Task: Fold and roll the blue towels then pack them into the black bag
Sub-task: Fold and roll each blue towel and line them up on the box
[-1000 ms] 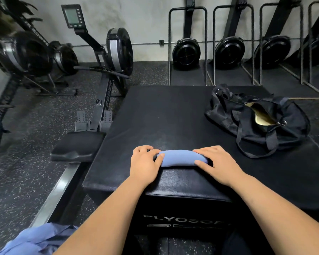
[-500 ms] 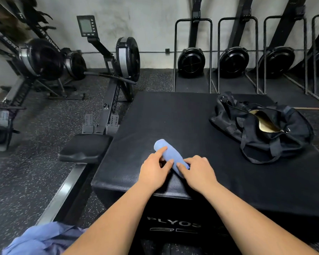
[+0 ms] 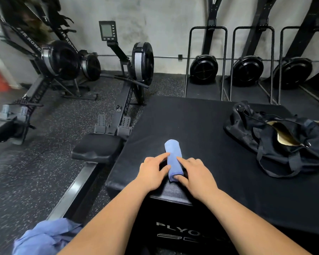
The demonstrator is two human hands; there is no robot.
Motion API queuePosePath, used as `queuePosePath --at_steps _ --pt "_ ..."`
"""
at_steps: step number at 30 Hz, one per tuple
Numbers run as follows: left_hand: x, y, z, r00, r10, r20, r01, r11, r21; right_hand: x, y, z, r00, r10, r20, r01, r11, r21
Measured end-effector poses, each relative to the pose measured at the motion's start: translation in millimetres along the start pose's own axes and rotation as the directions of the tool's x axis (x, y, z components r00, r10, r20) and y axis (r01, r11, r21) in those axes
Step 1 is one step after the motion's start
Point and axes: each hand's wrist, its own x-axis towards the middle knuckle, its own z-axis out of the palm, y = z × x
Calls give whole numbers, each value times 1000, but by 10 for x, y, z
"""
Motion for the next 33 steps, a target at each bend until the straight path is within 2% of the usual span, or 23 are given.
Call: queuePosePath --at_steps 5,8,14,19,24,28,33 --pt "157 -134 -97 999 37 21 -40 990 134 244 -61 145 998 -36 -59 33 999 -43" --pt "277 -242 -184 998 66 -12 -63 980 190 431 -113 206 995 -12 -94 10 1000 -26" --pt "565 -431 -329 991 57 -123 -33 981 190 880 -203 313 990 51 -130 -47 998 34" --pt "874 -584 -372 985 95 -145 -59 970 237 1318 -186 382 984 89 -157 -80 995 62" --pt "1208 -752 -373 980 60 -188 26 905 425 1787 -137 446 971 114 -211 -102 992 67" --pt "1242 -853 -268 973 8 -229 98 888 448 2181 -105 487 962 111 -250 -105 994 35" --pt "1264 -860 -242 969 29 -247 97 871 482 2696 -121 554 956 120 -268 -115 993 35"
